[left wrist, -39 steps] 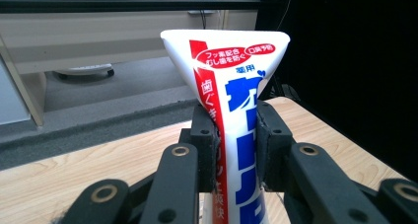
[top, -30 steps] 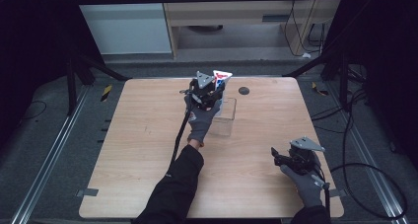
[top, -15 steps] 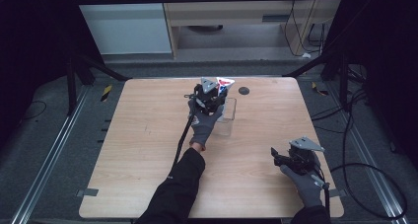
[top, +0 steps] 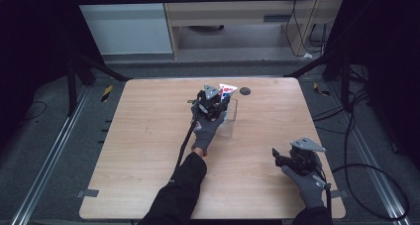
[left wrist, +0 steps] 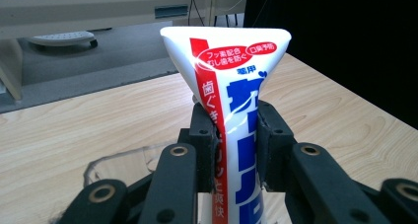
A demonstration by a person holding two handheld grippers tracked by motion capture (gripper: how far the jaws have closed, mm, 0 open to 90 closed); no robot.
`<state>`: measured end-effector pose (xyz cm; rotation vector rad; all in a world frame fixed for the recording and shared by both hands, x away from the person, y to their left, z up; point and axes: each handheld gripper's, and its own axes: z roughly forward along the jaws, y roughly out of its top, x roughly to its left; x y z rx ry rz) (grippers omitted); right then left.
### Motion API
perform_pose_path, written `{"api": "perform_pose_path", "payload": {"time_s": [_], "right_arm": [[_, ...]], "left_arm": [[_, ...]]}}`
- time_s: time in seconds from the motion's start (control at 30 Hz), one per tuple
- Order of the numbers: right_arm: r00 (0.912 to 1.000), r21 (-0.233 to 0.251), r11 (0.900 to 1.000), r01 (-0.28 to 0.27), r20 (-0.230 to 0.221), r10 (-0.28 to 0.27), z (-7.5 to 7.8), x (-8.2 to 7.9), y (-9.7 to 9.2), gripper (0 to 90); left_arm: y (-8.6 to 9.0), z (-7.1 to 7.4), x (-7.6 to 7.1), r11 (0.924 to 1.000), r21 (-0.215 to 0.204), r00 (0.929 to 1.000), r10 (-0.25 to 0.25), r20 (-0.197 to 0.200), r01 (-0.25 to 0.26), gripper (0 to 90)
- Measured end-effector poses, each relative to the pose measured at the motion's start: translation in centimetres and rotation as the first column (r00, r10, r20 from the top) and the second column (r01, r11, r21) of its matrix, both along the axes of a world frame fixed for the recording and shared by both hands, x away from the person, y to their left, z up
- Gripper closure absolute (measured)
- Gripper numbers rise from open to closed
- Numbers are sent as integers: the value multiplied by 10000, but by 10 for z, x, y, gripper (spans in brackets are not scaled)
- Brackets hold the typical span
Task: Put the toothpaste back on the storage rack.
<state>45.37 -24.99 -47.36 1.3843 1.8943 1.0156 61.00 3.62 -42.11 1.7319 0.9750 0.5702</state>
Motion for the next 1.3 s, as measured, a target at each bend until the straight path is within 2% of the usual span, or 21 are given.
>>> {"api": "perform_pose_path", "payload": {"time_s": [0.07,0.13,0.17,0.3,0.4,0.5,0.6,0.63,0.7,0.77,0.83,0.97,1.17,1.3], "right_arm": [[10000,-7,10000,0,-7,0,0,0,0,227],[10000,-17,10000,-5,-14,4,0,0,0,226],[10000,-17,10000,2,-15,-2,0,0,0,225],[10000,-41,10000,1,-13,-1,0,0,-1,225],[10000,-61,10000,2,-1,-2,0,0,-1,224],[10000,-48,10000,9,7,-9,0,0,-1,224],[10000,-55,10000,2,14,-2,0,0,-1,223],[10000,-43,10000,-9,-3,9,0,0,0,222],[10000,-55,10000,-9,12,9,0,0,0,222],[10000,-42,10000,13,20,-13,1,0,0,221],[10000,-48,10000,14,42,-14,1,0,-1,221],[10000,-55,10000,19,36,-18,1,0,-1,220],[10000,-105,9999,-46,9,46,0,0,0,217],[10000,-82,10000,2,14,-2,1,0,-1,216]], "left_arm": [[0,-2,-1,9999,137,10000,-9,44,8,717],[-1,-3,-2,10000,83,10000,-24,41,23,716],[-1,-4,-2,9999,70,9999,-79,-85,79,715],[-1,-13,-4,9985,523,9995,-130,-286,145,711],[-4,-15,-5,9974,704,9995,-108,-286,127,707],[-6,-18,-5,9954,944,9988,-86,-488,132,703],[-5,-18,-6,9956,912,9987,-167,-476,209,695],[-5,-18,-6,9963,826,9985,-205,-504,246,678],[-4,-18,-6,9970,651,9974,-385,-607,425,590],[-5,-17,-7,9967,636,9965,-463,-699,507,498],[-4,-17,-10,9971,536,9963,-507,-697,545,449],[-1,-14,-12,9977,344,9953,-557,-796,586,419],[12,2,-21,9976,321,9969,-597,-513,614,395],[26,17,-31,9967,389,9971,-703,-291,714,385]]}}
